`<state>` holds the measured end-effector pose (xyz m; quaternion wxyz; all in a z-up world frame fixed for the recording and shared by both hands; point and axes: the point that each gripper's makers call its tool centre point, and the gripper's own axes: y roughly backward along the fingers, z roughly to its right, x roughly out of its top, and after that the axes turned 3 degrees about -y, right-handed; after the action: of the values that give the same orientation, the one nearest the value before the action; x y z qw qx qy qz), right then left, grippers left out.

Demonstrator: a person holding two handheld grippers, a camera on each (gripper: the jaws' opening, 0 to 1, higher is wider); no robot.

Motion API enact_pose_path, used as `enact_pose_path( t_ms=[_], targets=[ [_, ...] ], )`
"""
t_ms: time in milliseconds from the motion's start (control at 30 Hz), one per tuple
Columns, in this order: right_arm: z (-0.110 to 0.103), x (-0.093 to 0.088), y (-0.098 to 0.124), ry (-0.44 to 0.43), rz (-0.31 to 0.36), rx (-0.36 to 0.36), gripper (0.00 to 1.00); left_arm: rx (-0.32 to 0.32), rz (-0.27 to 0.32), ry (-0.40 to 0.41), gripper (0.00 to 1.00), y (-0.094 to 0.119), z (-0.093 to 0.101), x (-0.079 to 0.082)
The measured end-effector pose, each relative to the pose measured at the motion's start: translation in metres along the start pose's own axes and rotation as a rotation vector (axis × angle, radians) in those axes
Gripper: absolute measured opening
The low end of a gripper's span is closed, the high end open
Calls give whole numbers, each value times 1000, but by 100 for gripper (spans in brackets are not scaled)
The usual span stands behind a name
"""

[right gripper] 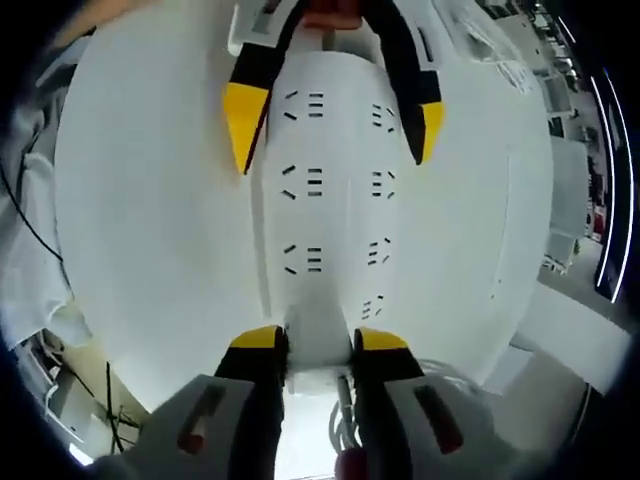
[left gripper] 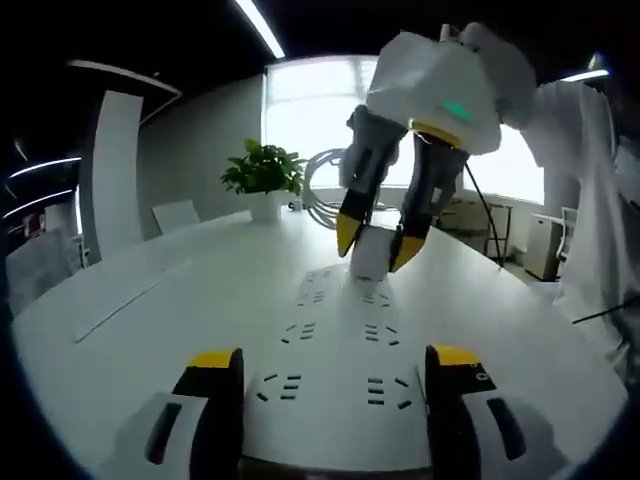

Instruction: Straighten the power strip on the desk, plug the charger into it

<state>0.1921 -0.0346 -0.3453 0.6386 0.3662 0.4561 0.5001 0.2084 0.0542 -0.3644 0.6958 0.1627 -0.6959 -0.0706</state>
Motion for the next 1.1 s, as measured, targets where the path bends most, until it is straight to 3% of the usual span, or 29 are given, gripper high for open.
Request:
enact_pose_path(
  t_ms=[167, 333, 733, 933, 1100],
  targets=[
    [1, 0, 0, 3, -4, -16, 24, 6, 1, 1, 75, 0, 0, 0],
    [2, 3, -2, 1, 74, -29, 24, 12, 2, -6, 76, 0, 2, 0],
    [6, 4, -4, 38, 39, -42, 26, 21, -6, -20, 77, 1, 2, 0],
    [6, 5, -4, 65, 81, -35, 27, 22, -10, -24, 78, 1, 2, 0],
    [6, 6, -4, 77, 79, -41, 27, 24, -12, -26, 78, 1, 2, 0]
  ],
)
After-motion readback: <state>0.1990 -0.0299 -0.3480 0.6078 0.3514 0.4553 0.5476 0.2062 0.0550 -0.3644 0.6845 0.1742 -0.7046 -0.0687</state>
